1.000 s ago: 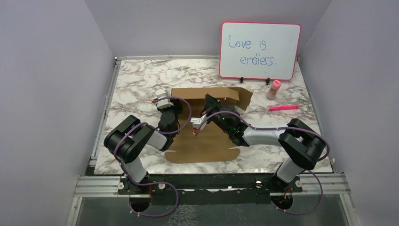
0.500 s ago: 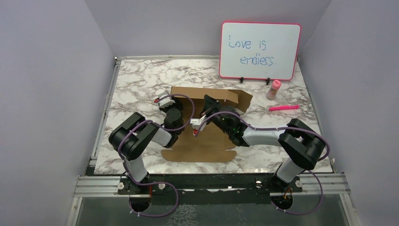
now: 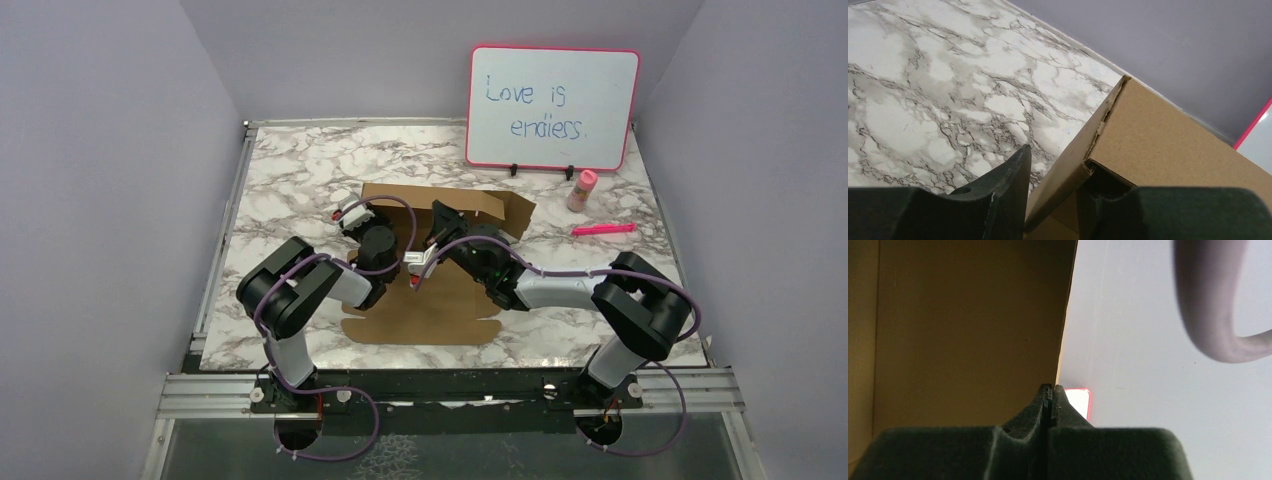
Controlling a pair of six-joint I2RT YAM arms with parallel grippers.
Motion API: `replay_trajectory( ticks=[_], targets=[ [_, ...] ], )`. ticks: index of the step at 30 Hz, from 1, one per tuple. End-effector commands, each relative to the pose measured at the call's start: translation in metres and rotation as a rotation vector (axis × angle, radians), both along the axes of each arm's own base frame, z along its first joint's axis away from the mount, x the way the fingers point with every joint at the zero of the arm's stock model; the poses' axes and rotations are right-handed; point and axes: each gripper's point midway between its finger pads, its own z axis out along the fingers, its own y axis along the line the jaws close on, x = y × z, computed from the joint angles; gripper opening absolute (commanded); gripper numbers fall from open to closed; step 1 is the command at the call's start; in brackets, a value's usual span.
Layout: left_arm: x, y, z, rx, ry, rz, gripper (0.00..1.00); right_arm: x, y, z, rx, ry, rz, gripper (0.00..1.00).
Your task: Fold the paper box
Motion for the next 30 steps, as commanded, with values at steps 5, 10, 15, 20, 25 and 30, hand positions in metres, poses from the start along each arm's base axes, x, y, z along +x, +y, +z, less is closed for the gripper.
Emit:
replay_trajectory(
  ticks=[5,10,15,20,25,30],
  targets=[
    [-0.016,0.056,-0.008,0.038,0.048,0.314,0.37,-0.008,0.004,-0.014,-0.022,0.041,0.022,0.01],
    [-0.01,0.052,-0.008,0.029,0.046,0.285,0.43,-0.008,0.004,-0.014,-0.018,0.043,0.021,0.01],
    [-0.002,0.03,-0.01,0.033,0.058,0.104,0.49,-0.007,0.004,-0.014,-0.017,0.045,0.018,0.01],
    [-0.004,0.017,-0.006,0.039,0.061,-0.013,0.58,-0.006,0.004,-0.013,-0.013,0.044,0.012,0.01],
    [-0.013,0.015,-0.001,0.049,0.067,-0.08,0.63,-0.005,0.004,-0.011,-0.009,0.038,0.006,0.01],
    [-0.027,0.016,-0.002,0.094,0.106,-0.143,0.74,-0.004,0.005,-0.011,-0.008,0.039,0.006,0.01]
  ],
)
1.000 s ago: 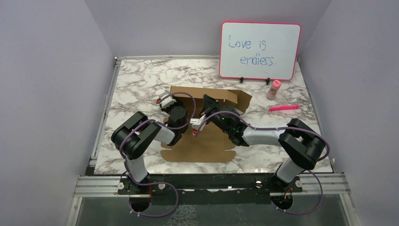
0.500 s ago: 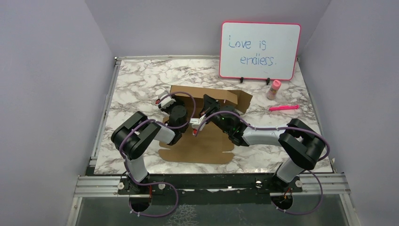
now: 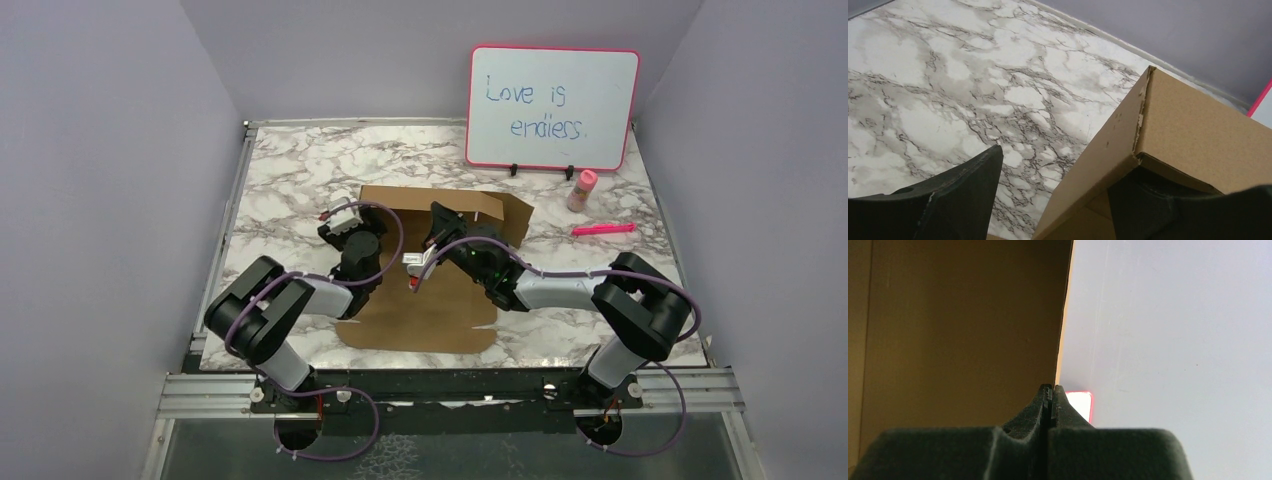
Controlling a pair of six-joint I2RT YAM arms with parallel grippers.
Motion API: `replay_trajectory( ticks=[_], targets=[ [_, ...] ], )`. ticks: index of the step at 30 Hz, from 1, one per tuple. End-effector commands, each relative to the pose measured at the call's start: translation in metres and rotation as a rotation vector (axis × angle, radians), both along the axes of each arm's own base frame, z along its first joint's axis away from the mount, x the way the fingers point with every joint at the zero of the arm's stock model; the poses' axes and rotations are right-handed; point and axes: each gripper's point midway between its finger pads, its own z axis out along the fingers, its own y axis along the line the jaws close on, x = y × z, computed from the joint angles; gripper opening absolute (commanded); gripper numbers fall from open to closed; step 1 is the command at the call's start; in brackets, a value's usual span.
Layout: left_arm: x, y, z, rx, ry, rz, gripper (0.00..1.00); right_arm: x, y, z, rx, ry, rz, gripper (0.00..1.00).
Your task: Fold the paper box
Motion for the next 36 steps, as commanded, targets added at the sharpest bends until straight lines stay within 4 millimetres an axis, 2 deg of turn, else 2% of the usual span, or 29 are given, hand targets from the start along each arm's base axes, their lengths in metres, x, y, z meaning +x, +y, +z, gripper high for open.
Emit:
replay_trajectory(
  ticks=[1,6,10,14,18,27,33,36],
  targets=[
    [-0.013,0.003,0.004,0.049,0.033,-0.072,0.77,-0.002,0.001,-0.012,-0.022,0.031,-0.006,0.01],
    [-0.029,0.0,0.002,0.093,0.066,-0.167,0.83,-0.002,0.002,-0.014,-0.019,0.033,0.001,0.01],
    [-0.041,0.005,-0.01,0.133,0.11,-0.208,0.88,-0.002,0.003,-0.014,-0.018,0.035,0.002,0.01],
    [-0.044,0.005,-0.024,0.159,0.149,-0.259,0.91,-0.002,0.003,-0.015,-0.015,0.036,0.006,0.01],
    [-0.036,0.008,-0.035,0.145,0.179,-0.259,0.92,-0.003,0.003,-0.016,-0.013,0.041,0.008,0.01],
    [-0.005,-0.008,-0.039,0.143,0.163,-0.269,0.91,-0.003,0.003,-0.016,-0.009,0.041,0.007,0.01],
    [0.007,-0.001,-0.041,0.122,0.125,-0.187,0.84,-0.004,0.002,-0.019,-0.016,0.046,0.005,0.01],
    [0.014,-0.003,-0.04,0.121,0.109,-0.173,0.77,-0.003,0.002,-0.02,-0.017,0.047,0.003,0.01]
  ],
)
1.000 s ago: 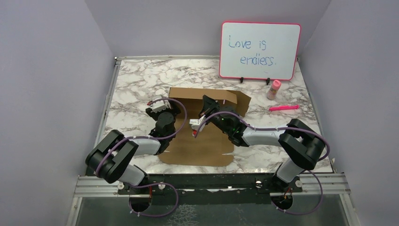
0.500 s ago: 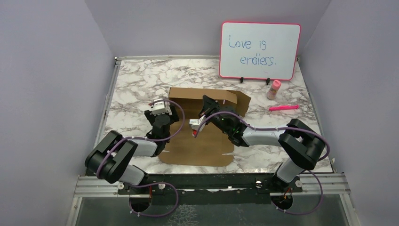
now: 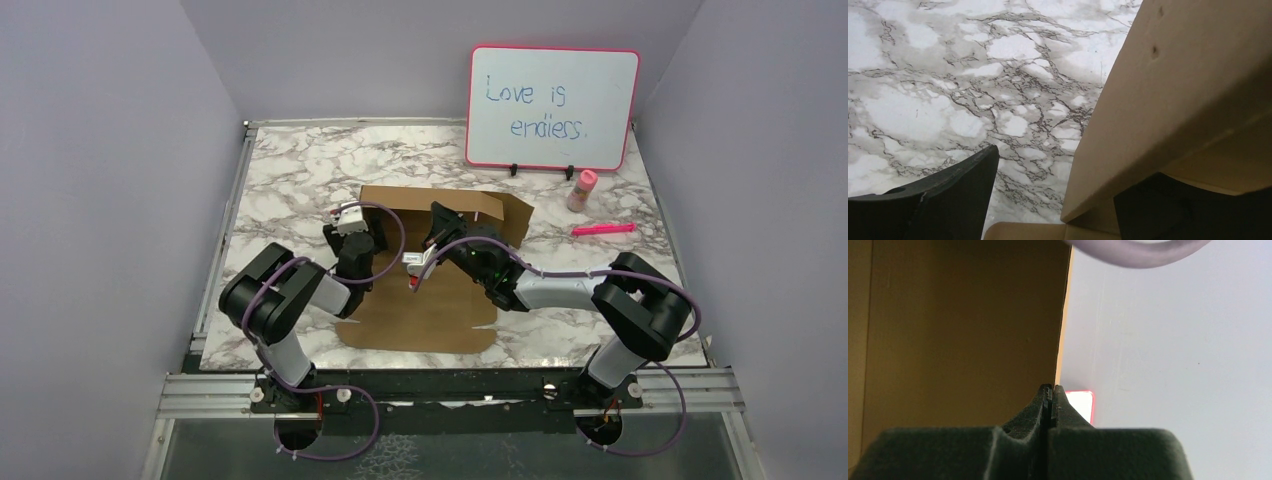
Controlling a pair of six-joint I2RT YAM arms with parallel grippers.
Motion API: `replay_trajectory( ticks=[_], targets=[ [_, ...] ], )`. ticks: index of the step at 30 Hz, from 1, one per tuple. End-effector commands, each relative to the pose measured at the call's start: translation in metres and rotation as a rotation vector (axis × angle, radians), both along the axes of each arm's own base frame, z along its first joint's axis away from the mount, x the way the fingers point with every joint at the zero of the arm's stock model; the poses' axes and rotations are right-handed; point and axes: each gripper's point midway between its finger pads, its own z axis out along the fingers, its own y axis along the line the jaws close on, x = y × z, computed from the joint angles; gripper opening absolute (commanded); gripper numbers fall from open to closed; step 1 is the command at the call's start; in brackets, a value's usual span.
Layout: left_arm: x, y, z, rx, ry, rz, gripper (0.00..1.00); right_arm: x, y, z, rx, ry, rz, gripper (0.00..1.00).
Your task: Fold the paper box
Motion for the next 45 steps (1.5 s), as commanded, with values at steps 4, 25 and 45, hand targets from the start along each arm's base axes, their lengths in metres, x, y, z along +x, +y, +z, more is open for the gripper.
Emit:
replay_trajectory(
  ticks=[4,25,45],
  targets=[
    [0.021,0.003,0.025,-0.062,-0.126,0.084,0.71,-0.003,0.001,-0.02,-0.026,0.043,0.001,0.01],
    [0.021,0.037,0.034,-0.141,-0.188,0.349,0.4,-0.003,0.002,-0.024,-0.03,0.049,0.0,0.01],
    [0.007,0.028,0.024,-0.195,-0.083,0.292,0.46,0.012,0.003,-0.009,0.054,0.062,-0.068,0.08]
  ],
)
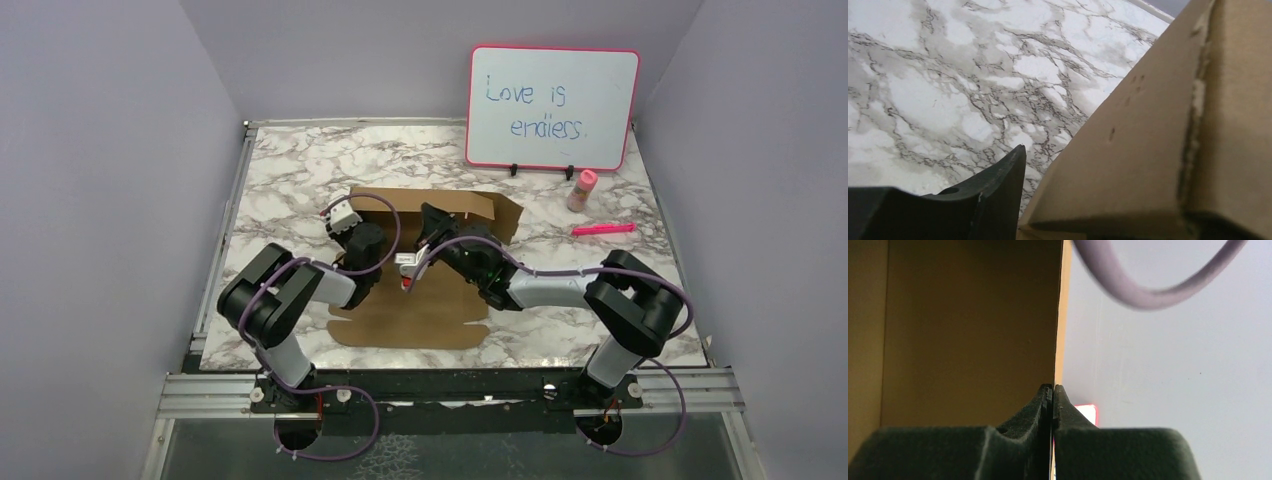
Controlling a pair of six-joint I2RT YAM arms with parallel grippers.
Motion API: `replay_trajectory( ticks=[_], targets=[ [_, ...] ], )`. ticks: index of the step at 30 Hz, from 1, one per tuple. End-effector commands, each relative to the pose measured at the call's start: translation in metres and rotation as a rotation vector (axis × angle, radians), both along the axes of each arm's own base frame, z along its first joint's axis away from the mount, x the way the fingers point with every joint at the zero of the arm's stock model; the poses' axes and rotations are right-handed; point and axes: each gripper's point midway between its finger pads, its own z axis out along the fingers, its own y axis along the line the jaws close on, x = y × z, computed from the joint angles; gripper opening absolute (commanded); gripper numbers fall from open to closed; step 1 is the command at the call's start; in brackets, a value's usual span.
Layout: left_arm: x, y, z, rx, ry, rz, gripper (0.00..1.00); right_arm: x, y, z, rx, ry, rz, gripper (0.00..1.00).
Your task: Fold the paper box
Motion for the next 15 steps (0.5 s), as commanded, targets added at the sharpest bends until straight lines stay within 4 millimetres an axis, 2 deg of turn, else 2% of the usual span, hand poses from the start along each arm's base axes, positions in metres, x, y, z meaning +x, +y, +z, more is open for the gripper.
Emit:
replay_trajectory(
  ticks=[1,8,11,15],
  targets=[
    [-0.013,0.017,0.008,-0.037,-0.009,0.011,0.48,0.012,-0.012,-0.007,0.031,0.048,-0.1,0.1],
    [-0.038,0.008,0.025,-0.09,-0.003,-0.125,0.72,0.013,-0.016,0.002,0.095,0.057,-0.118,0.33],
    [-0.052,0.003,0.025,-0.122,0.036,-0.18,0.79,0.01,-0.019,0.007,0.143,0.082,-0.121,0.43],
    [-0.07,0.002,0.02,-0.14,0.1,-0.224,0.86,0.005,-0.018,0.009,0.201,0.141,-0.105,0.51]
  ],
)
